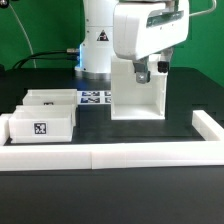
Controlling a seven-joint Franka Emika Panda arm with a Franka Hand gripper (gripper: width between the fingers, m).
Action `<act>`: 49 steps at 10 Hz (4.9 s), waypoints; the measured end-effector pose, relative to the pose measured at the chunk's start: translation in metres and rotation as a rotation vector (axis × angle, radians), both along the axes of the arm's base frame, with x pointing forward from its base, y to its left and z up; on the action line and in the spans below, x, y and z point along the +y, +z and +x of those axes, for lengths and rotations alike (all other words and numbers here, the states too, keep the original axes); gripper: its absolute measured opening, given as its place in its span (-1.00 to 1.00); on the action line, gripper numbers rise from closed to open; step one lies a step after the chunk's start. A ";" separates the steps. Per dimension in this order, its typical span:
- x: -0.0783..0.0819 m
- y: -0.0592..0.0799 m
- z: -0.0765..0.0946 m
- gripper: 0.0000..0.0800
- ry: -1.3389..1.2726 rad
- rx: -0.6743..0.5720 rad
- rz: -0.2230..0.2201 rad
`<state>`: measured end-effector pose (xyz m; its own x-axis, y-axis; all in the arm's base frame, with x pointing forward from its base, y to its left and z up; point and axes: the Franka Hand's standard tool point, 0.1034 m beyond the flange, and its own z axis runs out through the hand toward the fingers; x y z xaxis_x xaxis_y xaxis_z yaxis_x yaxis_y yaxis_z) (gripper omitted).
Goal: Assemble drawer
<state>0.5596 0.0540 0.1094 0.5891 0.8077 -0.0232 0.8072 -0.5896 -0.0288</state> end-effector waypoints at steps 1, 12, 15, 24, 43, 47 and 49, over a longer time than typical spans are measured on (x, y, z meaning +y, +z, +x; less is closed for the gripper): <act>0.000 0.000 0.000 0.62 0.000 0.000 0.000; 0.003 0.029 -0.063 0.62 -0.294 0.002 -0.031; 0.003 0.028 -0.064 0.62 -0.289 0.004 -0.031; 0.026 0.029 -0.109 0.62 -0.780 -0.033 -0.021; 0.052 -0.008 -0.163 -0.50 -1.064 0.015 0.011; 0.052 -0.007 -0.163 -0.91 -1.063 0.015 0.012; 0.052 -0.007 -0.163 -0.91 -1.063 0.015 0.012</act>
Offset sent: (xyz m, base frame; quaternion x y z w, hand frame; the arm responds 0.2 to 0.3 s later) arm 0.0000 0.0000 0.0000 0.0000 0.0000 0.0000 1.0000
